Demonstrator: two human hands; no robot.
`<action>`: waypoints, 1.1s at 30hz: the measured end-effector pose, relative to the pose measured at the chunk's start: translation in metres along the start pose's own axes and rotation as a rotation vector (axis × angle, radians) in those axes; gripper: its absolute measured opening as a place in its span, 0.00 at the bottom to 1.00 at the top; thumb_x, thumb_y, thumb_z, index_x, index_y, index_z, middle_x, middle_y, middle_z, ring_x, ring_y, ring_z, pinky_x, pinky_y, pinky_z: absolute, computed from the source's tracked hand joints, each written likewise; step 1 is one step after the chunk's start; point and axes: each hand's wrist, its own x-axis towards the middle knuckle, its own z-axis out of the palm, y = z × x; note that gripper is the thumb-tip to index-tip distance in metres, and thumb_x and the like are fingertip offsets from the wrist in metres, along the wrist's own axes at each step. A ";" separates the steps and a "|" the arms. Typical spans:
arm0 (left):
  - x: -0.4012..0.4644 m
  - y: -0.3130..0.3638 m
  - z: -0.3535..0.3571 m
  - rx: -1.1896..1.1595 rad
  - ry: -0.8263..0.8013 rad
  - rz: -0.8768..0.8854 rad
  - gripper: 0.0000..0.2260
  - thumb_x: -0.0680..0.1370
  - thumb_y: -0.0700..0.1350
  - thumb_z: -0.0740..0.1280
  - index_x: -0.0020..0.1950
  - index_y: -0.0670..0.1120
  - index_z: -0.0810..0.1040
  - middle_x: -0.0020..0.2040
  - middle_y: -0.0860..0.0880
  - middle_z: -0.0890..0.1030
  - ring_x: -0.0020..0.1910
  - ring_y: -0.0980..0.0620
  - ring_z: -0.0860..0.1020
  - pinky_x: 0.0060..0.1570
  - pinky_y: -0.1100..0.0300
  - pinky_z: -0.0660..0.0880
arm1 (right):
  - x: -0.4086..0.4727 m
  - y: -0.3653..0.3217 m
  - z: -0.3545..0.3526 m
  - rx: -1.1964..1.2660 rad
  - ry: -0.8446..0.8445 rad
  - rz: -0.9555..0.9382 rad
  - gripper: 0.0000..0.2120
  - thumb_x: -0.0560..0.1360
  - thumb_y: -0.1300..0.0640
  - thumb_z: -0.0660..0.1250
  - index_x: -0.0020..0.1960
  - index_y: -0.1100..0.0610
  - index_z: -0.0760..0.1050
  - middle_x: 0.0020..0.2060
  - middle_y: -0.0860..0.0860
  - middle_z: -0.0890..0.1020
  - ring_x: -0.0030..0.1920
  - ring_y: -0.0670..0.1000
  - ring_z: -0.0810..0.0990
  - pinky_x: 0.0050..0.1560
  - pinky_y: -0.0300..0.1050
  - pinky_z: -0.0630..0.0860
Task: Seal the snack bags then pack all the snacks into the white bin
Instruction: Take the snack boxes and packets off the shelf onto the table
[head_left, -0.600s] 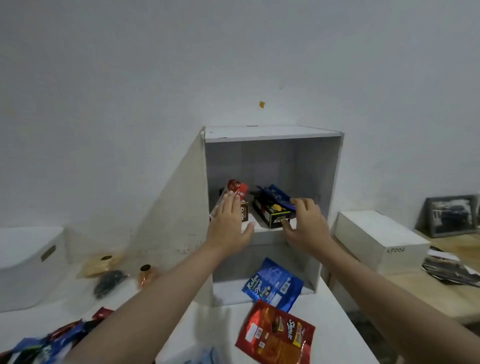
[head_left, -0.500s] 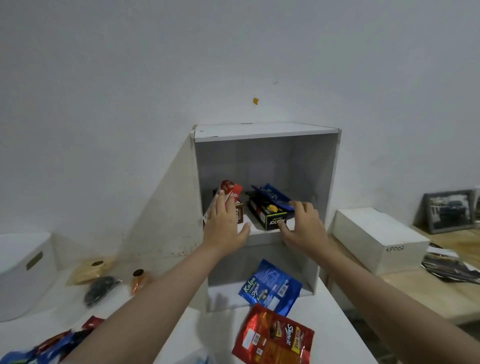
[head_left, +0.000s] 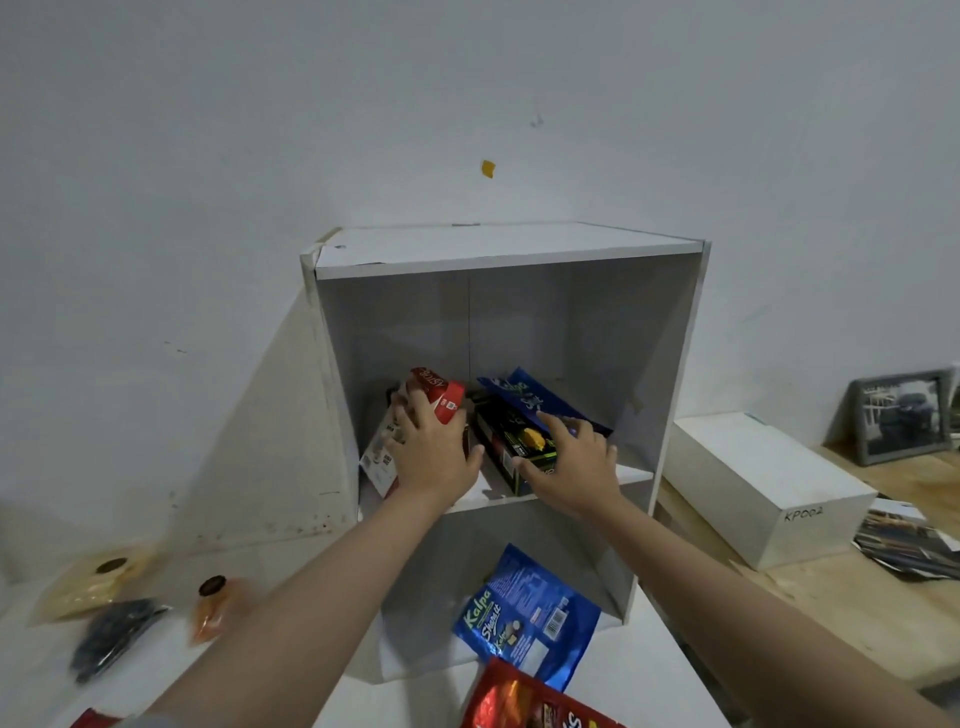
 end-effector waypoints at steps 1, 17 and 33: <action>0.002 0.002 0.002 0.013 0.001 -0.010 0.23 0.75 0.61 0.62 0.68 0.55 0.67 0.75 0.38 0.48 0.73 0.31 0.54 0.66 0.34 0.63 | 0.003 0.001 0.002 -0.008 -0.018 -0.007 0.36 0.69 0.30 0.60 0.73 0.41 0.57 0.71 0.56 0.65 0.71 0.61 0.62 0.70 0.63 0.57; 0.008 0.022 0.013 0.096 0.078 -0.116 0.19 0.74 0.61 0.64 0.55 0.47 0.77 0.73 0.37 0.56 0.68 0.34 0.63 0.60 0.40 0.72 | 0.015 0.013 0.017 0.117 -0.161 -0.186 0.39 0.66 0.27 0.57 0.70 0.49 0.62 0.59 0.54 0.77 0.60 0.57 0.76 0.63 0.60 0.70; -0.021 0.031 0.005 0.082 0.194 -0.260 0.20 0.64 0.54 0.75 0.49 0.45 0.76 0.73 0.36 0.58 0.67 0.33 0.65 0.56 0.40 0.74 | -0.003 0.052 -0.010 0.413 -0.134 -0.354 0.33 0.70 0.37 0.66 0.70 0.51 0.67 0.56 0.48 0.80 0.54 0.48 0.78 0.49 0.45 0.78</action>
